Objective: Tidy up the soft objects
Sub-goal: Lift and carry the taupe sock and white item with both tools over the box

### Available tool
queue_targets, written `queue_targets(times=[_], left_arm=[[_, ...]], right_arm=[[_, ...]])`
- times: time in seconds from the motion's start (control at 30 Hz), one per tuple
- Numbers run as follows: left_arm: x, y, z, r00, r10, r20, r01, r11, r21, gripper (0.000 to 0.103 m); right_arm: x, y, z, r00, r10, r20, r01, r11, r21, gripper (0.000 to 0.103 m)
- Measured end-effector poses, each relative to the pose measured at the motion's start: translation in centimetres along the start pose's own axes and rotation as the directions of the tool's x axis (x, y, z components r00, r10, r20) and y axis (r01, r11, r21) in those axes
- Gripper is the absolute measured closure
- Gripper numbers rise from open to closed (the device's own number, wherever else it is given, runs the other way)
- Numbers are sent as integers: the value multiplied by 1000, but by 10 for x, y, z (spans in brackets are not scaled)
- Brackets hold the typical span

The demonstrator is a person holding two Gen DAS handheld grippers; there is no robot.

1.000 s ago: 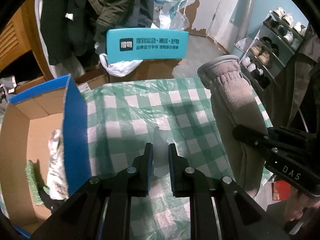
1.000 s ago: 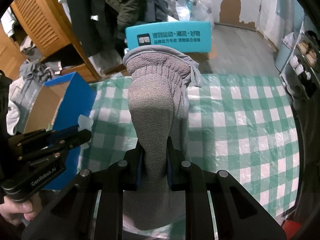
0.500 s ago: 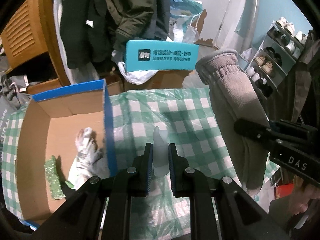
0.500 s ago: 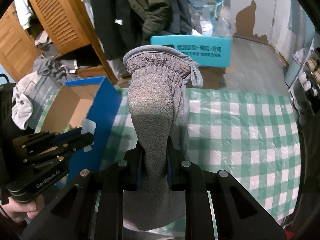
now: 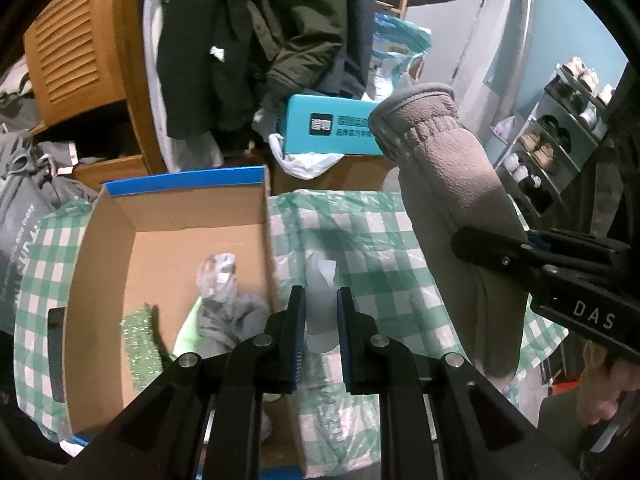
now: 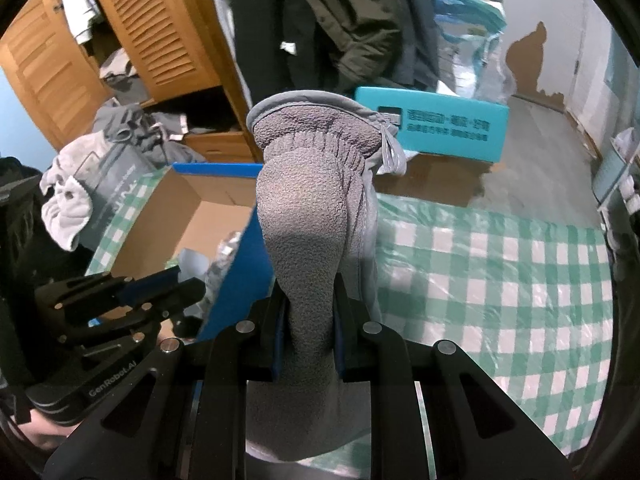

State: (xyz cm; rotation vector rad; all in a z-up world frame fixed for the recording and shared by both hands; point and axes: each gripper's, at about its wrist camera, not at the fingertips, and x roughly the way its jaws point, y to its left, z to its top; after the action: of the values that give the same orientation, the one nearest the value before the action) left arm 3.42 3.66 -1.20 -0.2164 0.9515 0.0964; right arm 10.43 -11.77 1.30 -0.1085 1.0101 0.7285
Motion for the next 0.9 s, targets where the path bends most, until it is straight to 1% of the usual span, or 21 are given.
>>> queue_targets(times=[0.37, 0.67, 0.9], left_arm=[[-14, 45, -2, 999, 30, 25, -28, 998, -63, 88], [-16, 79, -6, 999, 47, 22, -44, 992, -114, 88], [-13, 103, -11, 998, 63, 4, -62, 987, -151, 88]], right_arm=[[14, 42, 17, 1000, 26, -18, -27, 998, -64, 87], [38, 79, 28, 997, 46, -54, -52, 992, -117, 87], [62, 104, 37, 994, 57, -97, -71, 987, -146, 87]])
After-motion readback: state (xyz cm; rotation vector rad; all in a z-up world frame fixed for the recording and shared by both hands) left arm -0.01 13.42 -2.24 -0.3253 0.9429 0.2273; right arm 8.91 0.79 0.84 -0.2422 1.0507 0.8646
